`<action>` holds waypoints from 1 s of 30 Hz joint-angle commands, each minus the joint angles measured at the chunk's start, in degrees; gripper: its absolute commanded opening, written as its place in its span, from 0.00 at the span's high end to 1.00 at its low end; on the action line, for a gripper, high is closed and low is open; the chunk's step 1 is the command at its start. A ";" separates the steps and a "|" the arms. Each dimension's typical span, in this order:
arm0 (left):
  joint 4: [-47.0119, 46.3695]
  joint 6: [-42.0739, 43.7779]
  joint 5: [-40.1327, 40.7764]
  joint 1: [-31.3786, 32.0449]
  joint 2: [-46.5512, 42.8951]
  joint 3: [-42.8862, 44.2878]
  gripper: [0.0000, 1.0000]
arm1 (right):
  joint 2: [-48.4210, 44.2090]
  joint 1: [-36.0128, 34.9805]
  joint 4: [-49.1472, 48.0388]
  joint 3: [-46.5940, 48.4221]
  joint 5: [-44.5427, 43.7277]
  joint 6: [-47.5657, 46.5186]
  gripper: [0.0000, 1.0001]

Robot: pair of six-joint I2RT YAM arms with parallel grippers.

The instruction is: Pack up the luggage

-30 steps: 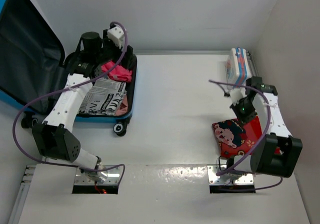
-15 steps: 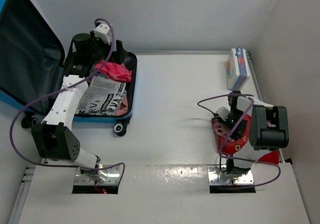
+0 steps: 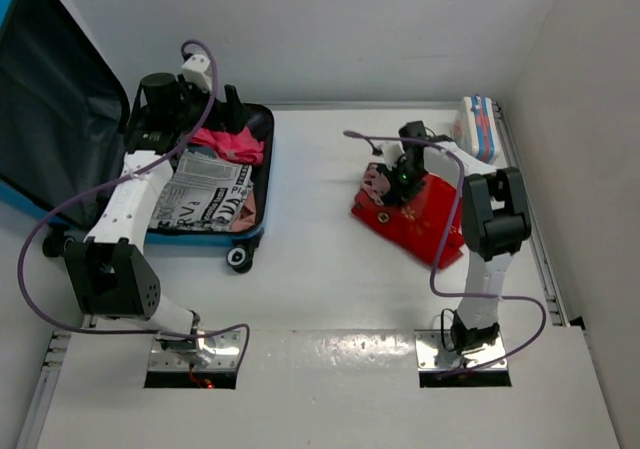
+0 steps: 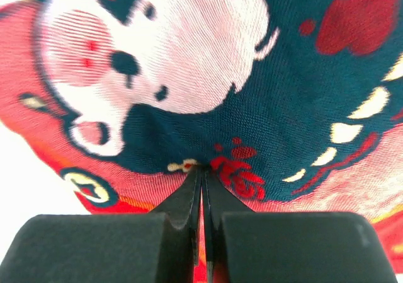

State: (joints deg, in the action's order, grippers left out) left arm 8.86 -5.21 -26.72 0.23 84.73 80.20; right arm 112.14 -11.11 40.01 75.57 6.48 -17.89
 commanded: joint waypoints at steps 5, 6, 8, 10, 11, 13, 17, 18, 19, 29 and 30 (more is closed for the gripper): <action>5.54 -1.64 -9.92 9.43 8.41 3.45 0.01 | 2.31 -2.07 -4.68 13.38 14.16 16.83 0.97; 8.68 -1.64 -10.63 11.96 10.35 4.95 0.01 | 0.12 -1.98 -4.76 12.94 14.52 17.44 0.96; 11.25 -3.74 -12.12 14.17 14.39 9.50 0.01 | -3.65 -1.28 -5.99 9.69 15.14 20.06 0.88; 11.26 -6.11 -12.13 17.15 19.39 11.63 0.01 | -7.62 0.29 -6.26 6.98 15.49 22.18 0.78; 11.26 -8.39 -11.17 18.30 21.07 12.95 0.01 | -9.90 0.56 -5.82 6.61 14.01 22.81 0.67; 14.06 -9.20 -8.62 21.29 27.46 19.26 0.01 | -12.11 1.88 -3.72 5.91 9.72 25.86 0.61; 16.27 -13.67 -7.12 24.02 38.46 30.78 0.01 | -13.88 6.63 3.04 3.54 3.20 33.70 0.47; 16.27 -16.99 -6.42 24.03 40.15 33.32 0.01 | -13.44 7.33 3.84 2.92 2.06 36.23 0.43; 16.27 -18.15 -5.72 24.81 41.82 34.57 0.01 | -13.35 9.60 4.63 2.48 0.91 37.65 0.43; 16.27 -24.41 0.62 28.33 52.28 35.81 0.01 | -9.75 13.84 7.27 -0.86 -4.37 47.86 0.40; 16.27 -24.41 -0.08 28.33 52.29 35.29 0.01 | -9.48 13.93 7.19 -0.95 -3.68 48.03 0.40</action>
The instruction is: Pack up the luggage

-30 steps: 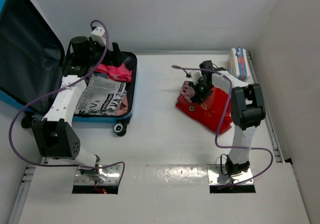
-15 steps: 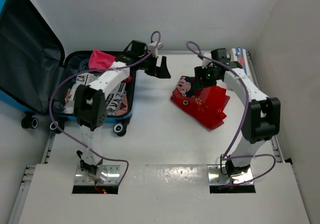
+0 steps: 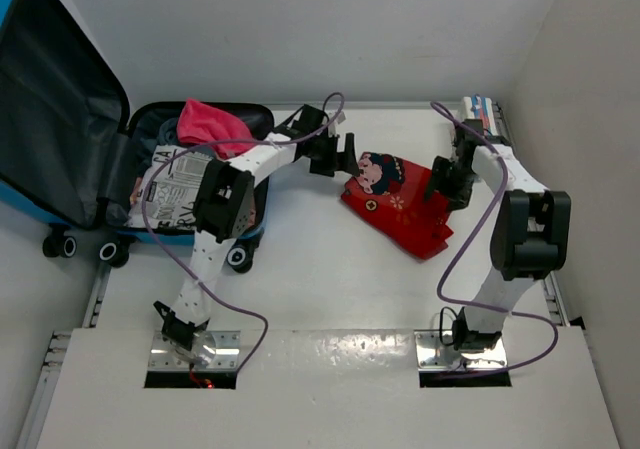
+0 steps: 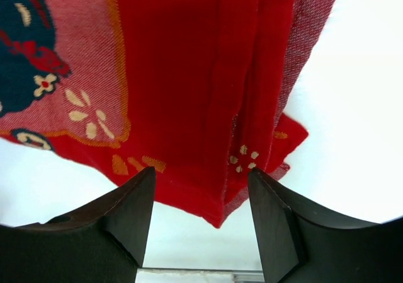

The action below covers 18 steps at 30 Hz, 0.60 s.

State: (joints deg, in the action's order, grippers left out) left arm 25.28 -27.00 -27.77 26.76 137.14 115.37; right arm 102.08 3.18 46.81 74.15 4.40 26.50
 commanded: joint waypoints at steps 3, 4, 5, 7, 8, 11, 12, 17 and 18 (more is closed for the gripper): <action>-2.32 -4.45 -3.95 3.11 1.46 -0.50 0.01 | 1.89 -0.37 0.22 -0.32 -1.07 2.42 0.43; -3.03 -5.16 -4.57 3.64 1.46 -1.63 0.01 | 2.41 -0.63 0.04 -0.50 -1.93 2.41 0.48; -3.04 -5.77 -5.97 3.65 2.16 -2.16 0.01 | 2.68 -0.89 0.04 -0.76 -3.25 2.59 0.50; -3.57 -6.56 -6.60 4.96 3.22 -2.17 0.01 | 3.82 -1.68 -0.31 -1.29 -7.47 1.80 0.55; -4.09 -7.35 -6.60 4.96 3.74 -2.78 0.01 | 4.17 -1.95 -0.40 -1.64 -8.87 1.89 0.61; -4.10 -8.24 -5.73 6.19 5.23 -3.40 0.01 | 6.72 -1.95 -0.40 -2.25 -12.66 1.36 0.83; -4.10 -8.85 -5.72 6.72 5.76 -3.40 0.01 | 8.20 -1.95 -0.49 -2.60 -12.75 0.84 0.87; -5.24 -9.38 -5.72 7.87 7.35 -4.45 0.01 | 11.03 -4.39 -1.02 -1.99 -11.61 -0.57 0.98; -5.85 -9.38 -6.76 7.87 7.35 -4.45 0.01 | 11.03 -4.67 -1.36 -1.64 -11.09 -0.49 1.00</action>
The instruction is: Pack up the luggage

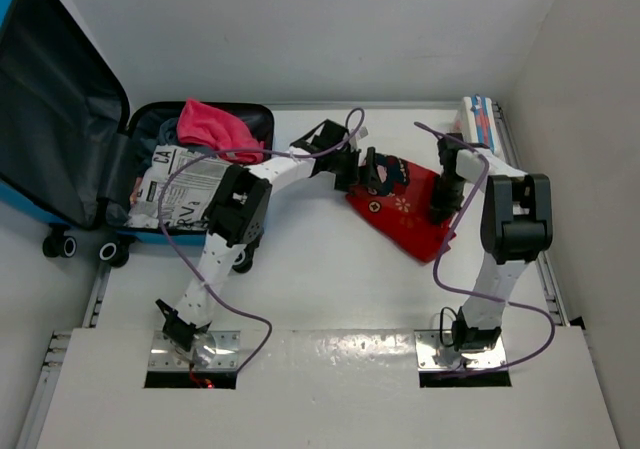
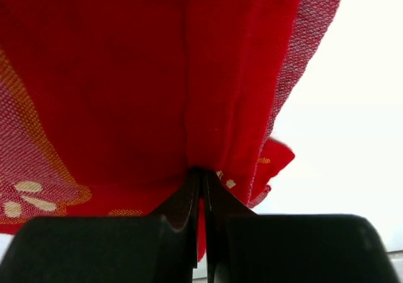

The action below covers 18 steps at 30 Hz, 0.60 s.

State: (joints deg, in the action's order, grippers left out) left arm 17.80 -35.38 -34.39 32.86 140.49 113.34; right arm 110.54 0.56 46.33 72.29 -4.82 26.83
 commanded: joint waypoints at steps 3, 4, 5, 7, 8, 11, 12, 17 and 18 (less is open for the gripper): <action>0.83 0.48 -2.34 2.99 4.01 -1.29 0.41 | 1.53 -3.81 -0.97 0.66 -0.02 -0.81 1.00; 0.83 1.18 -2.35 3.00 3.48 -0.67 0.51 | 1.08 -4.85 -1.15 0.40 0.42 -1.07 1.00; 0.83 1.71 -2.35 3.00 2.61 -0.66 0.64 | 0.21 -5.30 -1.41 0.05 1.29 -1.08 1.00; 0.83 2.94 -2.35 3.00 0.86 0.65 0.73 | -1.63 -5.91 -1.94 -0.74 1.91 -1.08 1.00; 0.83 4.16 -2.35 3.00 0.06 0.65 0.80 | -2.08 -6.01 -1.85 -0.92 2.88 -0.99 1.00; 2.93 7.06 -2.35 3.00 -3.71 0.65 0.95 | -3.92 -6.09 -1.94 -0.92 4.29 -1.34 1.00; 3.46 9.16 -2.35 3.00 -4.95 0.65 1.00 | -4.28 -6.18 -2.03 -0.84 4.55 -1.60 1.00; 5.74 16.20 4.41 -0.95 -13.38 1.88 1.00 | -7.35 -5.83 -2.64 1.79 7.53 -2.48 0.97; 5.75 18.22 6.16 -1.65 -14.70 2.41 1.00 | -7.62 -5.74 -2.56 2.15 7.89 -2.66 0.93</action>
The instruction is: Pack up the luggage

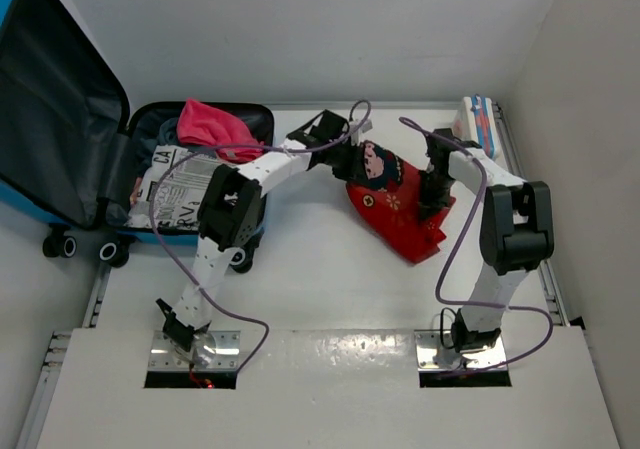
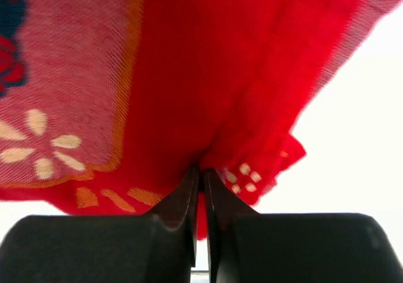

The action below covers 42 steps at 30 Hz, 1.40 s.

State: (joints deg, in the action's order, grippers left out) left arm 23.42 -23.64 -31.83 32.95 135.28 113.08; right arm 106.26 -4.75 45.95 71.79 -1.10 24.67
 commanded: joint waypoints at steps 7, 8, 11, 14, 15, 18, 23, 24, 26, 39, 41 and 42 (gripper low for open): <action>5.82 13.69 13.97 -14.81 -22.94 -2.40 1.00 | -2.46 -0.34 -2.10 6.69 7.26 -2.25 0.79; 6.72 13.71 14.69 -16.58 -24.18 -3.55 1.00 | -2.28 -0.26 -2.10 6.70 7.34 -1.38 0.79; 7.86 18.18 17.23 -23.42 -29.96 -10.67 1.00 | -2.28 -0.26 -2.80 6.87 7.78 -1.38 0.79; 7.87 21.17 19.71 -31.33 -32.97 -17.35 1.00 | -2.28 -0.78 -3.33 6.52 8.40 -1.11 0.78; 8.57 22.05 20.31 -33.37 -32.98 -18.41 1.00 | -2.28 -1.04 -3.41 6.61 8.40 -1.02 0.78; 9.28 26.17 21.46 -39.95 -32.46 -21.05 1.00 | -1.76 -1.92 -3.59 7.22 8.49 -1.02 0.78; 9.28 28.74 25.32 -46.56 -29.12 -21.93 1.00 | -0.53 -2.37 -3.07 9.50 8.57 -1.29 0.78; 9.28 28.74 25.33 -48.66 -28.33 -21.93 1.00 | -0.53 -2.37 -2.98 9.86 8.57 -1.63 0.78; 9.28 30.22 28.39 -50.78 -27.80 -22.54 1.00 | -0.70 -2.72 -2.97 10.39 8.14 -2.34 0.78; -2.32 19.95 32.99 -55.10 -26.21 -28.78 0.66 | -0.44 -3.33 -3.50 10.65 8.31 -3.66 0.74; -2.33 18.03 30.44 -55.10 -26.73 -28.79 0.19 | -0.70 -3.25 -3.33 10.83 7.96 -4.36 0.69; -3.20 18.01 26.60 -55.10 -28.83 -29.83 0.06 | -1.22 -3.16 -3.50 10.83 7.96 -4.62 0.65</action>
State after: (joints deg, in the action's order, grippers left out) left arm 23.88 -3.22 -6.96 -19.31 107.15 85.54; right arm 105.62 -7.70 43.44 80.01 6.87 21.58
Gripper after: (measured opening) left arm 0.828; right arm 0.308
